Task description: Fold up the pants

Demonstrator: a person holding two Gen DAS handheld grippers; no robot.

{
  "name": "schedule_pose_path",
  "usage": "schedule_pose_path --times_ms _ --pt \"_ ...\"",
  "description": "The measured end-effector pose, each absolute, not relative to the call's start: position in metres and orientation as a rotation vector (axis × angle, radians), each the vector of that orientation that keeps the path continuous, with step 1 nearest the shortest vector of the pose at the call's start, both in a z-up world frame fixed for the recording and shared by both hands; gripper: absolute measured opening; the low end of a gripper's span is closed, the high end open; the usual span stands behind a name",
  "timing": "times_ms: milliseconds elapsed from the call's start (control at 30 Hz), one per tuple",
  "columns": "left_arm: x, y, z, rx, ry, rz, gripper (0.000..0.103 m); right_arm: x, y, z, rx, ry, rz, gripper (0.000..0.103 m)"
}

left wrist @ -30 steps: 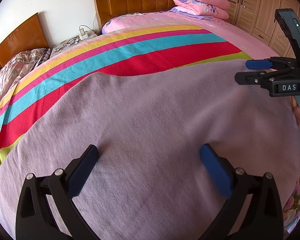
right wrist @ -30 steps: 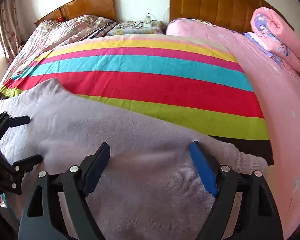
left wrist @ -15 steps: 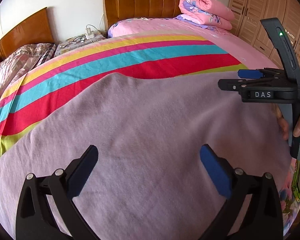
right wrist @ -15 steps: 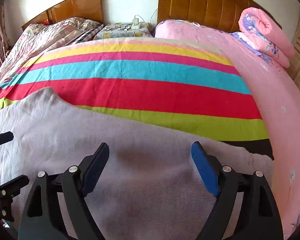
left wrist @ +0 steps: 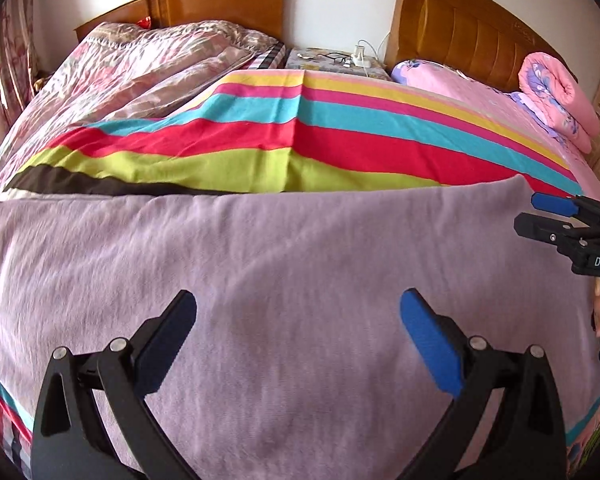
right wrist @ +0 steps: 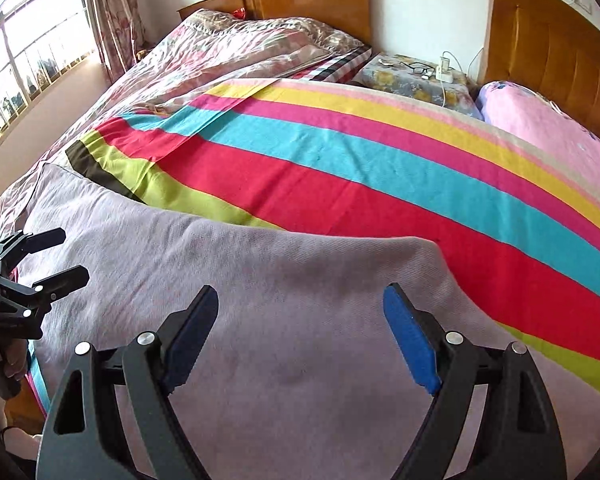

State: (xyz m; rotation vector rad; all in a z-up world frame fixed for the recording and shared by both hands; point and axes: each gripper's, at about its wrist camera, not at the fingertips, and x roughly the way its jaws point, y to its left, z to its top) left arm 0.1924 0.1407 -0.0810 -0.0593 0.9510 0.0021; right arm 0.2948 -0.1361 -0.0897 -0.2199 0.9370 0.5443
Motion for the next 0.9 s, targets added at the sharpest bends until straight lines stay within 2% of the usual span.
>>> schedule_pose_path --times_ms 300,533,700,800,900 --pt "0.187 0.144 -0.099 -0.013 0.947 0.008 0.102 0.308 -0.131 -0.103 -0.208 0.929 0.475 0.084" --pt "0.185 0.148 -0.098 -0.027 0.939 -0.008 0.102 0.269 -0.096 -0.081 -0.299 0.876 0.49 0.085" --pt "0.185 0.149 -0.097 -0.035 0.934 -0.015 0.102 0.245 -0.075 -0.105 -0.449 0.931 0.525 0.088" --pt "0.184 0.149 -0.095 -0.033 0.938 -0.018 0.102 0.248 -0.089 -0.111 -0.35 0.983 0.495 0.089" --pt "0.163 0.16 -0.083 -0.114 0.908 -0.029 0.102 0.231 -0.087 -0.101 -0.413 0.931 0.474 0.089"
